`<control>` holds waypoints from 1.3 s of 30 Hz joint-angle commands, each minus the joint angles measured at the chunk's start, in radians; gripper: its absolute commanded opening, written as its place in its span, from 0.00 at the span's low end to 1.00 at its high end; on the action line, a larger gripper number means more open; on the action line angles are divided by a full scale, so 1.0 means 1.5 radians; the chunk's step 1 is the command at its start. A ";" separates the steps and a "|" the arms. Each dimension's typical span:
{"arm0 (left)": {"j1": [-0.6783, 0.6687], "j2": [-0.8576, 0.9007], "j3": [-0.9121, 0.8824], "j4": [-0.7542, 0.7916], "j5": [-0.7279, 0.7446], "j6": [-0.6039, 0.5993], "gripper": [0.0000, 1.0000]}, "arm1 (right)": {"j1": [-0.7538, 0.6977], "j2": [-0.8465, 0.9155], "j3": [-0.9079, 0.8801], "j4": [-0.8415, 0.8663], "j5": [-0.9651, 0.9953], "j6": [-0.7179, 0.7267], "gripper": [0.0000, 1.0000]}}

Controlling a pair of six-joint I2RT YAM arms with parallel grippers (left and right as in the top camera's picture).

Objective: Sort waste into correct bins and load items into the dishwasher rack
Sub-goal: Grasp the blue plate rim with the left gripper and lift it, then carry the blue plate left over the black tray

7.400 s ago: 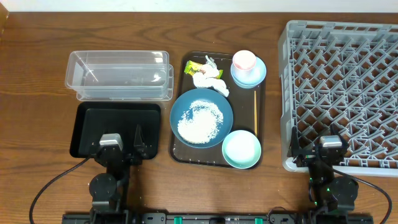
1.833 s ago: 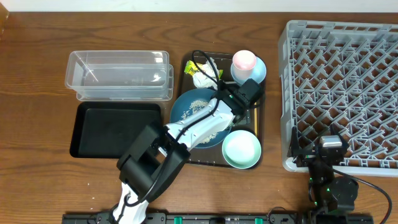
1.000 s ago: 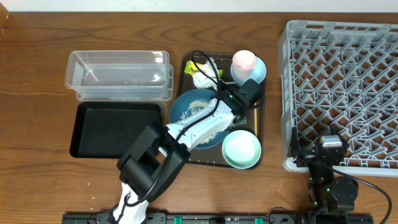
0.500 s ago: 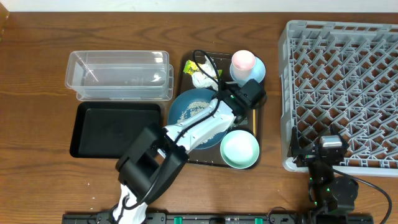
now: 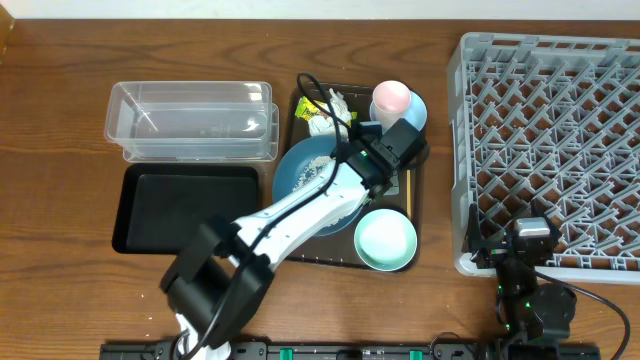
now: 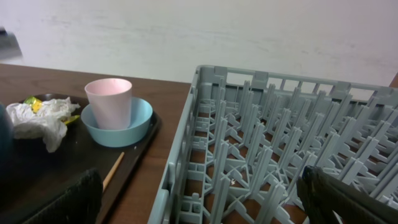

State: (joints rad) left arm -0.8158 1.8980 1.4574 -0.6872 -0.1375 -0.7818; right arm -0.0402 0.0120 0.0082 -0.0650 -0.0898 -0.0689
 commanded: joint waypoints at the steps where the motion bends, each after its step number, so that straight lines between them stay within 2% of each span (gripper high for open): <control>1: -0.011 -0.040 0.009 -0.013 -0.006 0.002 0.06 | -0.005 -0.002 -0.002 -0.002 0.000 0.008 0.99; 13: -0.014 -0.070 0.009 -0.083 -0.010 0.002 0.06 | -0.005 -0.002 -0.002 -0.002 0.000 0.008 0.99; 20: -0.014 -0.086 0.009 -0.144 -0.052 0.002 0.06 | -0.005 -0.002 -0.002 -0.002 0.000 0.008 0.99; 28: -0.008 -0.151 0.009 -0.155 -0.062 0.002 0.06 | -0.005 -0.002 -0.002 -0.002 0.000 0.008 0.99; 36: 0.093 -0.224 0.009 -0.171 -0.059 0.002 0.06 | -0.005 -0.002 -0.002 -0.002 0.000 0.008 0.99; 39: 0.146 -0.241 0.009 -0.177 -0.038 0.030 0.06 | -0.005 -0.002 -0.002 -0.002 0.000 0.008 0.99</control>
State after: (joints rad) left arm -0.6579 1.5738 1.4574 -0.9451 -0.1871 -0.7803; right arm -0.0402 0.0120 0.0082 -0.0650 -0.0898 -0.0692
